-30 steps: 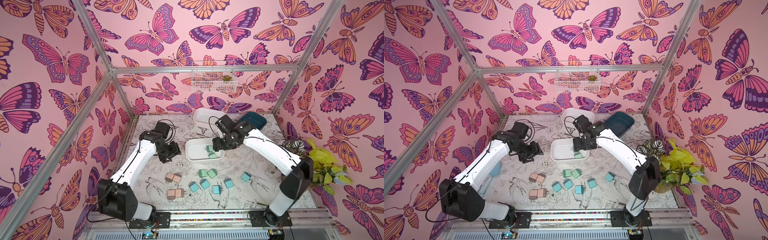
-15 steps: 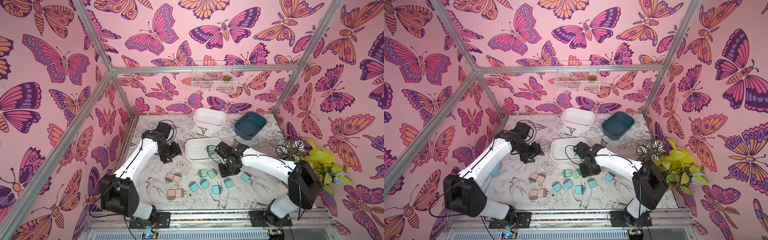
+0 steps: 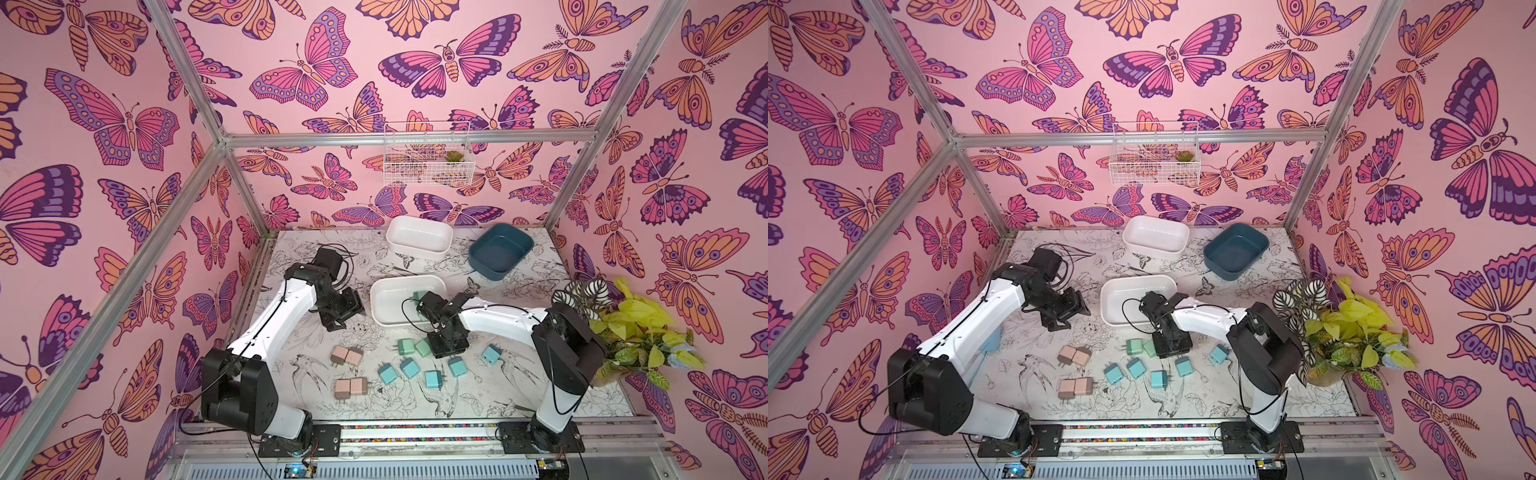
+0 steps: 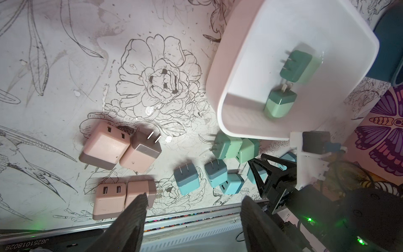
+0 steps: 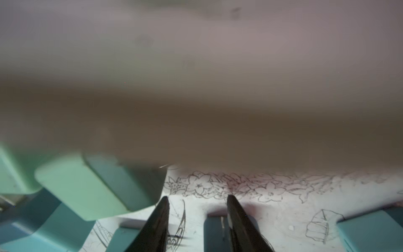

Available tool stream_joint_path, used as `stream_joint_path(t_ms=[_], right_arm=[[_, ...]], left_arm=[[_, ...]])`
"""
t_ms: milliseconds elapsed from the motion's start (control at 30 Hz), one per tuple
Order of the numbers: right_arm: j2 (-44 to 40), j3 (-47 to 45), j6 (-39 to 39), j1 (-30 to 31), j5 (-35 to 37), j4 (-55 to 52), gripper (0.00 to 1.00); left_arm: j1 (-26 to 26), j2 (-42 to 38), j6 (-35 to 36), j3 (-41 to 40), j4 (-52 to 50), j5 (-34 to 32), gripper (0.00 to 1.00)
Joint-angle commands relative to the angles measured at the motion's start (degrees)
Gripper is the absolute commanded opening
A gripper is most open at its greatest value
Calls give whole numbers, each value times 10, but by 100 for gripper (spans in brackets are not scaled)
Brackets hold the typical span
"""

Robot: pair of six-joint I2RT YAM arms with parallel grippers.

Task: Place the plugs by color into the storage box
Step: Pick up the plug from the center of the board.

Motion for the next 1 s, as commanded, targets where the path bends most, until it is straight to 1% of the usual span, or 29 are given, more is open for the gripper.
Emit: stream_joint_path(t_ms=[0, 200, 467, 533, 633, 733, 833, 967], right_arm=[[19, 29, -13, -4, 18, -13, 45], [45, 62, -25, -5, 22, -18, 45], [57, 100, -37, -20, 32, -31, 48], [45, 102, -39, -22, 35, -40, 52], [10, 100, -27, -21, 34, -50, 65], [-25, 85, 8, -20, 16, -42, 76], [-38, 73, 35, -5, 13, -29, 81], [-51, 60, 59, 18, 23, -16, 80]], left_arm=[[-1, -11, 0, -12, -6, 13, 71], [-1, -14, 0, -13, -6, 15, 71], [-1, -13, 1, -11, -7, 17, 72], [-1, -13, 2, -11, -7, 17, 72], [-1, -11, 2, -11, -7, 16, 72], [-1, -6, 0, -11, -7, 14, 72], [-1, -7, -9, -7, -7, 11, 72], [-1, -15, -18, 12, -6, 5, 71]])
